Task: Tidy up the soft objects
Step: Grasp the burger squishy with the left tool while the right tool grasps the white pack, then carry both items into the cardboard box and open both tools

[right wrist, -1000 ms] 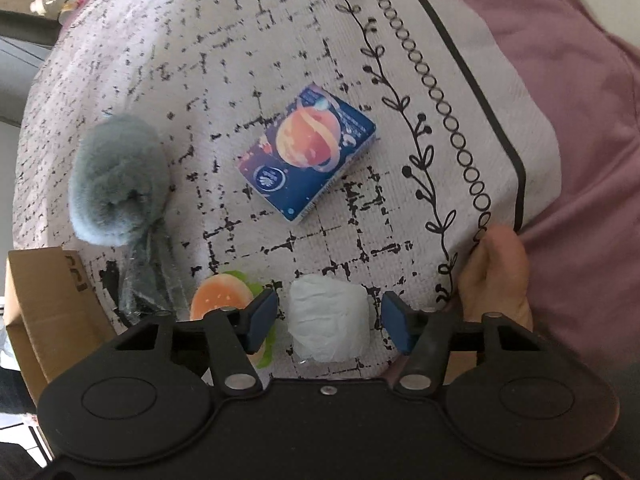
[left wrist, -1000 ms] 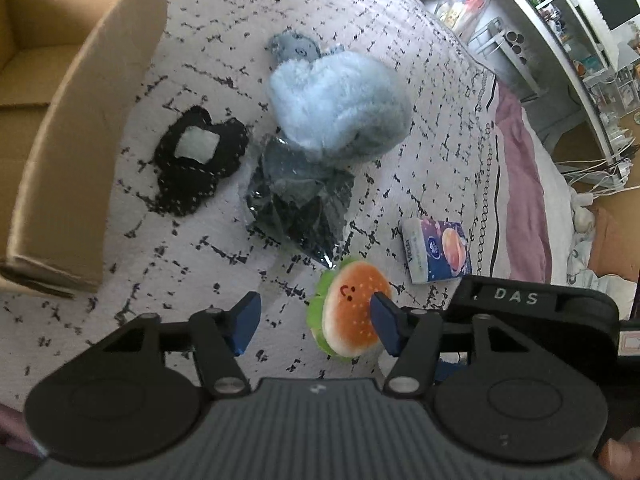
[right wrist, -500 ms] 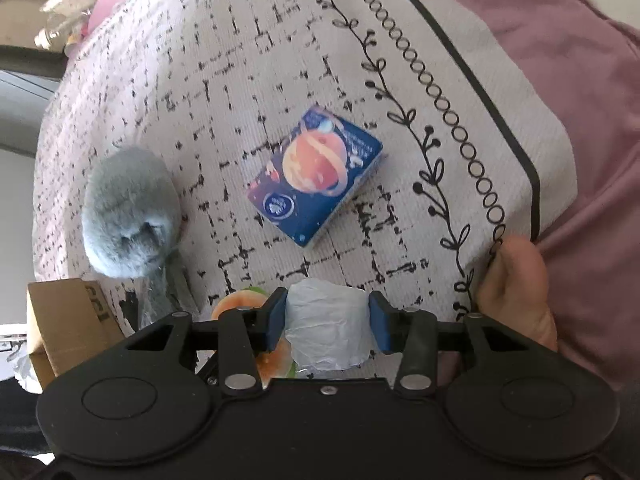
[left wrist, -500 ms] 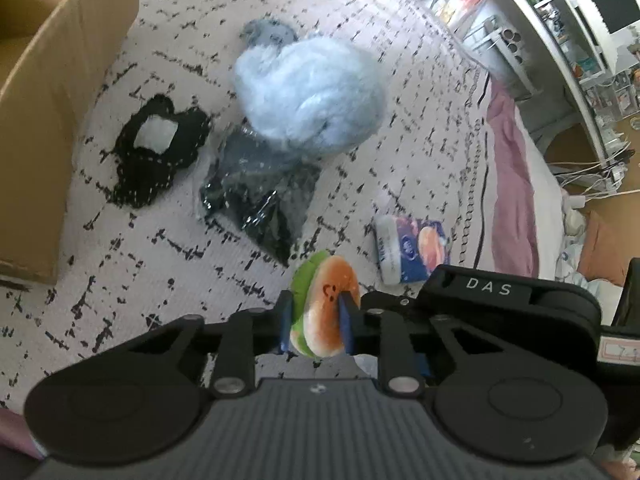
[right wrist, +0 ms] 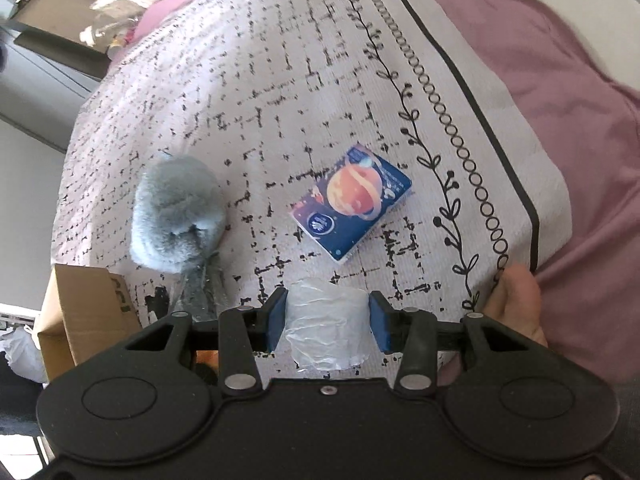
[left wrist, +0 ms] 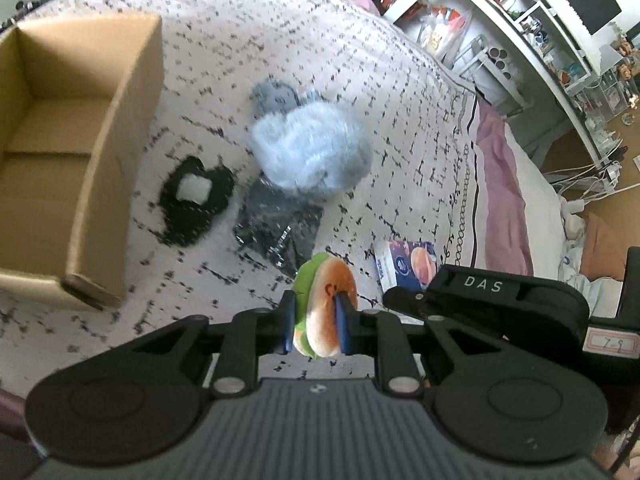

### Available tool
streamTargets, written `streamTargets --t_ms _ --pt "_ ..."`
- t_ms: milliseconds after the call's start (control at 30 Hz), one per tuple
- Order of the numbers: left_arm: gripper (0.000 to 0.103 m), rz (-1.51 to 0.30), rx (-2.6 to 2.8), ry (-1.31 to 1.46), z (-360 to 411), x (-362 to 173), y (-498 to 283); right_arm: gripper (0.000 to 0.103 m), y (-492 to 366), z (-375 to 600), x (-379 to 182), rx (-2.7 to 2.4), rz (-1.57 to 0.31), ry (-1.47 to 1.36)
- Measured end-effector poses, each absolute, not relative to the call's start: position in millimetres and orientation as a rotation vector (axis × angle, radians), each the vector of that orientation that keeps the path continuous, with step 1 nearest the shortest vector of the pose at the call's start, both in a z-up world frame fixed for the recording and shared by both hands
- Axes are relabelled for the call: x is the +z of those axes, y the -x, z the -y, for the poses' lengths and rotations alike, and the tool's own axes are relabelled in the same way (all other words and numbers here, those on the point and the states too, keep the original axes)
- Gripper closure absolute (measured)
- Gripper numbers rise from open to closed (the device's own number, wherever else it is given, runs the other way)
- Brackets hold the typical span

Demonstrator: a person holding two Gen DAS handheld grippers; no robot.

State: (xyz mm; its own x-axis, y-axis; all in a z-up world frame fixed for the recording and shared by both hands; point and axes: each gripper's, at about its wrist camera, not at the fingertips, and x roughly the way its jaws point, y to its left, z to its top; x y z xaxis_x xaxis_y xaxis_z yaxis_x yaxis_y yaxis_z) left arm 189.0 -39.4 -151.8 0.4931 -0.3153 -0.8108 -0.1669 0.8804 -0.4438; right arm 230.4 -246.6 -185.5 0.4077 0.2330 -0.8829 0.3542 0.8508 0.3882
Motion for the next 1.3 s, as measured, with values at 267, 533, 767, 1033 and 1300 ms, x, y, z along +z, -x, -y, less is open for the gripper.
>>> streamTargets --t_ms 267,533,767,1033,1300 --pt "0.083 -0.993 -0.081 0.495 19 -122 -172 0.060 -220 233 -165 -0.026 -1.084 -0.538" --pt "0.083 -0.935 -0.061 0.493 0 -100 -158 0.060 -208 220 -144 0.048 -1.000 -0.507" --pt "0.083 -0.894 -0.041 0.496 -20 -88 -147 0.060 -199 208 -130 0.089 -0.927 -0.466" --pt "0.083 -0.859 -0.001 0.498 -53 -81 -136 0.060 -189 187 -113 0.153 -0.845 -0.391" --pt "0.083 -0.839 0.032 0.507 -87 -83 -130 0.060 -185 162 -105 0.201 -0.802 -0.352"
